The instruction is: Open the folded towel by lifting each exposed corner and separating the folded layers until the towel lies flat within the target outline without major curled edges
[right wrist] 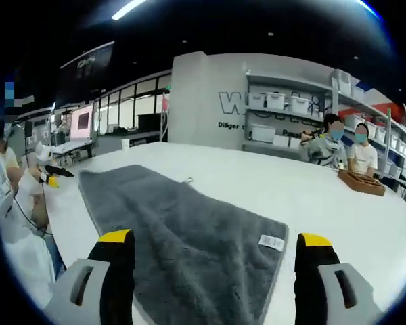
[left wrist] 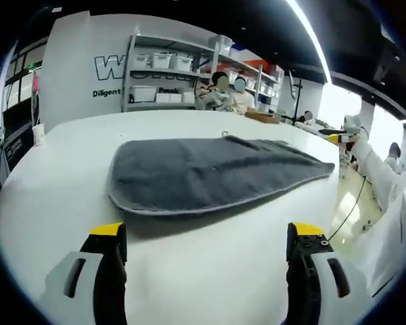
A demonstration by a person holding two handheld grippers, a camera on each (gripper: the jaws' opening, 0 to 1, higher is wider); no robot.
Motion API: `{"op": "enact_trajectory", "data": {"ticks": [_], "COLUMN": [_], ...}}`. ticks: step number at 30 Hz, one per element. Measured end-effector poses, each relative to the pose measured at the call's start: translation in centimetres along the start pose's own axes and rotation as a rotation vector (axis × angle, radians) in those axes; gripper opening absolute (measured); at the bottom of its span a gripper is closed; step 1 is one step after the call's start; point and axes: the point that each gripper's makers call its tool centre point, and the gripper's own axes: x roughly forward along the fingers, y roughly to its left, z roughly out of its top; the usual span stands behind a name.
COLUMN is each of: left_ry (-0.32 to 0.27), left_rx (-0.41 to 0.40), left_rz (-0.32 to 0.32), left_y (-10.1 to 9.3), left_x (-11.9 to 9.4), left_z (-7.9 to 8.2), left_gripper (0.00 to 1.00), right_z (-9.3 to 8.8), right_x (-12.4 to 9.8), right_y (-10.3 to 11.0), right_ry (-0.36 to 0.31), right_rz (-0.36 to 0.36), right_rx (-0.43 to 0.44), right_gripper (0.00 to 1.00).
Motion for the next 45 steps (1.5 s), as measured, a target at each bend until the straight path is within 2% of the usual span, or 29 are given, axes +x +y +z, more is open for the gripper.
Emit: {"op": "enact_trajectory", "data": {"ticks": [5,12,17,22,28,34,40,45], "left_ry": [0.001,0.007,0.022,0.028,0.031,0.039,0.051,0.056], "left_rx": [-0.005,-0.014,-0.017,-0.023,-0.03,-0.027,-0.024,-0.025], "left_rz": [0.017,0.043,0.048,0.053,0.068,0.062,0.055,0.058], "left_y": [0.3,1.1,1.3,1.5,1.9,1.7,1.6,1.7], "left_x": [0.1,0.3,0.8,0.9,1.1,1.7,2.1,2.1], "left_z": [0.2,0.5,0.4,0.6,0.9,1.2,1.0,1.0], "left_gripper": [0.97,0.97,0.97,0.97,0.97,0.96,0.96,0.96], "right_z": [-1.1,-2.9,-3.6,-5.2,-6.5,-7.4,-7.4,-7.2], "right_x": [3.1,7.9,10.9,13.6,14.6,13.8,13.6,14.4], "right_y": [-3.2,-8.3,-9.8,-11.8,-13.3,-13.4,-13.5,-14.8], "right_ry": [0.093,0.186,0.205,0.263,0.29,0.294,0.279,0.28], "right_rz": [0.007,-0.043,-0.041,-0.064,-0.082,-0.124,-0.147,-0.148], "right_rx": [0.015,0.044,0.086,0.102,0.177,0.179,0.181,0.157], "right_gripper": [0.99,0.99,0.99,0.96,0.87,0.74,0.52,0.29]}}
